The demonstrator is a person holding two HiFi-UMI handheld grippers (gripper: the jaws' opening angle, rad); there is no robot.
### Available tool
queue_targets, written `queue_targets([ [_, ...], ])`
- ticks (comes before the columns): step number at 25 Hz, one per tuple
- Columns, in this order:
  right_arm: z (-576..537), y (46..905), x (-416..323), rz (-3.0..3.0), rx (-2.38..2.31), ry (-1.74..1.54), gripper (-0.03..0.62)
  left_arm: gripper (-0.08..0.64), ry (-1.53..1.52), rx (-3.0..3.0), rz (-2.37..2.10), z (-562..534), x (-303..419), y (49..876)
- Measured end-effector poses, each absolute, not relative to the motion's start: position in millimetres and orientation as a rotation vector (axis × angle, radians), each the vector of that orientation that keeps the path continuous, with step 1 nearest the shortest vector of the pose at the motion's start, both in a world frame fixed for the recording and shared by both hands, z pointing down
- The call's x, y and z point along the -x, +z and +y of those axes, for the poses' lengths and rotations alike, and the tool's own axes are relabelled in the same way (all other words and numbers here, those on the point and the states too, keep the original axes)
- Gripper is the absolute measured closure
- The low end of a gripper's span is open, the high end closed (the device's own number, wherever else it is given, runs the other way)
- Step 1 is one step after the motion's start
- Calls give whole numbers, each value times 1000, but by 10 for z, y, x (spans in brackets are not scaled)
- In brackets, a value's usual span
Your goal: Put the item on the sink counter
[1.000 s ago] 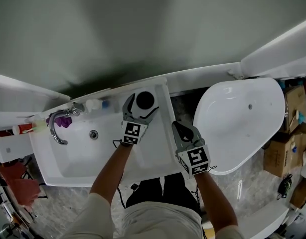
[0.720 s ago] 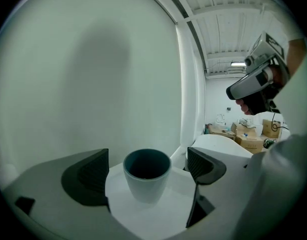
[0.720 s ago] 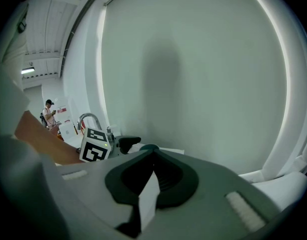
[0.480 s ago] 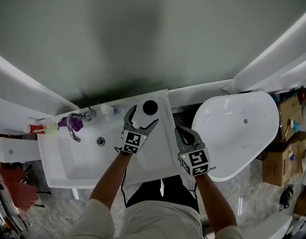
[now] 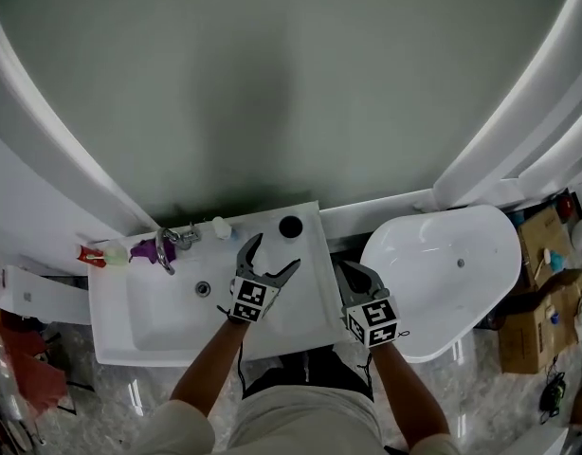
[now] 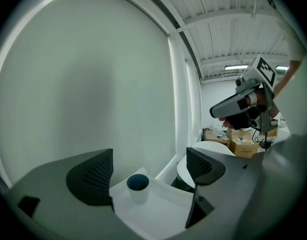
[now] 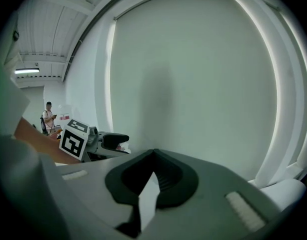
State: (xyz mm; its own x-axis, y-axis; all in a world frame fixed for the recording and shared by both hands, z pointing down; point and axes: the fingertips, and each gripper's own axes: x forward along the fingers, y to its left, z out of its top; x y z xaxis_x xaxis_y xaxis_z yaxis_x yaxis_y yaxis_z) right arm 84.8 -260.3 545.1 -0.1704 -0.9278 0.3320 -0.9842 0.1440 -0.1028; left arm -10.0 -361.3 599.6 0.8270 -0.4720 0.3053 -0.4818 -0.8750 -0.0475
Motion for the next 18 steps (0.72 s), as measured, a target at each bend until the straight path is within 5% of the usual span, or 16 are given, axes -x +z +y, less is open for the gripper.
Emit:
queue_targets([
  [5, -2440, 5308, -790, -2266, -1859, 434, 585, 115, 464, -2971, -811, -3356, 257, 5728],
  [18, -1963, 4823, -846, -2445, -1713, 387, 584, 362, 407, -2854, -1094, -2611, 518, 5016],
])
